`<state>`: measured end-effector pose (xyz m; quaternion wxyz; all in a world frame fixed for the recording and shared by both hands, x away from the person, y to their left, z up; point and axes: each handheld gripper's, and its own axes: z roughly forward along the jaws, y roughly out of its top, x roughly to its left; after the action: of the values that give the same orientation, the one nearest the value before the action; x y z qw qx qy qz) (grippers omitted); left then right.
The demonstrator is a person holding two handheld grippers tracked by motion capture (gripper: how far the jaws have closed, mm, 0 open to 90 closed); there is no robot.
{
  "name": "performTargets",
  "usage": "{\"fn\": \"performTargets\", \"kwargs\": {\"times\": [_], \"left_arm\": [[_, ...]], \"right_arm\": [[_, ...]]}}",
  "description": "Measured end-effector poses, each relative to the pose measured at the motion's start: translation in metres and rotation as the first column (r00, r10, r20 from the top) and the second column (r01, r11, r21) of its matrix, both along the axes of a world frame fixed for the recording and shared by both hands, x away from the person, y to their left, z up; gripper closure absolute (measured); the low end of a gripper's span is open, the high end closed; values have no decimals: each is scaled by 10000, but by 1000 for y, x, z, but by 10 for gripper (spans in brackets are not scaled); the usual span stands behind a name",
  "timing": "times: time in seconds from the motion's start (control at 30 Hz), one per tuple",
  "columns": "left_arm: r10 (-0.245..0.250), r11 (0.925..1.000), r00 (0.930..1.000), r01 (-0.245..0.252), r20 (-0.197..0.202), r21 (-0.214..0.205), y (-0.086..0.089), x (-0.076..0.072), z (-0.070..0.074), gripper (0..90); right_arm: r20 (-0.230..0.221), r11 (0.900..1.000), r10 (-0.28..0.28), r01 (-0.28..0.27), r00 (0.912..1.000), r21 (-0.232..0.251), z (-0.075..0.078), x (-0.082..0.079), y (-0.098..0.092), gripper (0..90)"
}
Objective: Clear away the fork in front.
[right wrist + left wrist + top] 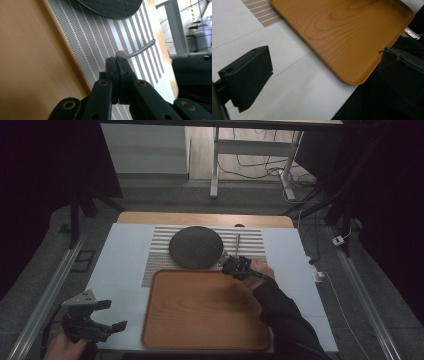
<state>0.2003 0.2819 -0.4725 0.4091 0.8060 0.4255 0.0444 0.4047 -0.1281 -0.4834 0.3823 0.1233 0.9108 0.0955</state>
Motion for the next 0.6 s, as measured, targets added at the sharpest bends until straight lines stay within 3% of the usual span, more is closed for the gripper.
{"fn": "performTargets", "kwargs": {"times": [0.13, 0.17, 0.2, 0.37, 0.47, 0.6], "left_arm": [[-275, 9995, 9995, 277, -166, 132, -6, 4, 2, 0], [-325, 9993, 9993, 328, -178, 164, -8, 5, 2, 0], [-425, 9990, 9989, 428, -192, 157, -9, 6, 3, 0], [-943, 9955, 9954, 943, -182, -41, -15, 14, 5, 0], [-1214, 9926, 9926, 1214, -61, 60, -21, 19, 5, 0], [-1572, 9874, 9876, 1572, -28, 162, -29, 28, 5, 0]], "right_arm": [[-338, 9947, 96, -61, 9994, 1029, 10, -11, -6, 888], [-537, 9875, 157, -71, 9984, 1573, 16, -15, -10, 888], [-537, 9875, 157, -71, 9984, 1573, 16, -15, -10, 888], [-1247, 9628, 550, -195, 9907, 2696, 27, -27, -23, 889], [-1518, 9458, 776, -246, 9854, 3239, 32, -34, -29, 889], [-1884, 9109, 1112, -243, 9758, 4120, 39, -41, -38, 889]]}}
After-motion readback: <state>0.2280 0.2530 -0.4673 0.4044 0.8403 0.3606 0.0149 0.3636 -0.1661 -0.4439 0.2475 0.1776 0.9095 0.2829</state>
